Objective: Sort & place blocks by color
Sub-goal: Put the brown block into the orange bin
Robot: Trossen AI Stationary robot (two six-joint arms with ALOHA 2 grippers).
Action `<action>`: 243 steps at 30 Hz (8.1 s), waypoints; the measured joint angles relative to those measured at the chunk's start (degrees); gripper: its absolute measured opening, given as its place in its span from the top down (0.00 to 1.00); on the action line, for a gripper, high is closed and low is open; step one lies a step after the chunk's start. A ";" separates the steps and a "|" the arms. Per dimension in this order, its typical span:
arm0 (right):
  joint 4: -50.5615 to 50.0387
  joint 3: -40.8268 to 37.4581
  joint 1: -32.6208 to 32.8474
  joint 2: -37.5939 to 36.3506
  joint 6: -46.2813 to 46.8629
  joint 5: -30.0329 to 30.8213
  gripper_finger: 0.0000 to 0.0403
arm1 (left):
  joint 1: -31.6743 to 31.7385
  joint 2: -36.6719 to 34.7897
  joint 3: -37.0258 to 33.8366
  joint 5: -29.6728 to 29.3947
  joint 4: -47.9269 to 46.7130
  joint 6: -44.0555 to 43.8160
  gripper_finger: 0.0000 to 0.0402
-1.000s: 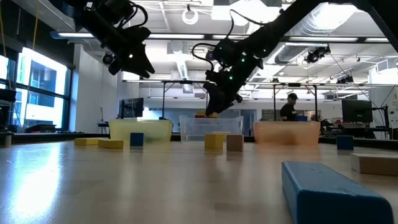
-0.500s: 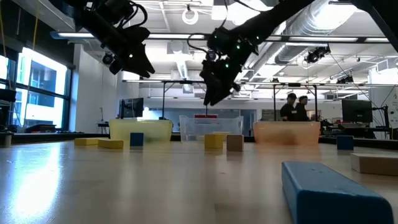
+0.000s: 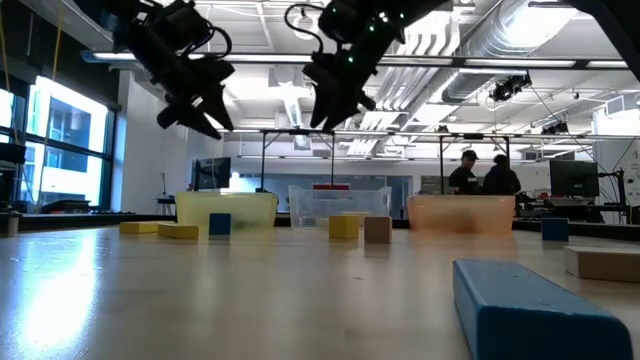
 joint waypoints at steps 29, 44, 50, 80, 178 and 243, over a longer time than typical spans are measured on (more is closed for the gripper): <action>-17.85 6.17 5.90 -0.02 -5.92 2.66 0.57 | -42.39 0.00 0.00 -0.81 -24.29 -40.81 0.51; -17.55 6.17 5.86 -0.02 -7.53 2.43 0.57 | -70.29 1.84 -0.02 -9.28 -24.30 -77.27 0.51; -17.50 6.15 5.86 -0.02 -7.12 2.44 0.57 | -77.84 5.70 0.00 -9.92 -23.36 -86.54 0.51; -17.81 6.04 5.88 -0.02 -5.41 2.37 0.57 | -86.84 19.01 9.22 -9.41 -21.49 -99.02 0.51; -16.58 6.02 5.86 -0.02 -13.07 -12.09 0.57 | -75.24 17.55 17.99 -26.26 -32.87 -71.15 0.73; 19.91 6.02 14.65 -2.33 -21.02 13.96 0.46 | 8.59 3.82 17.99 59.15 9.65 -12.95 0.73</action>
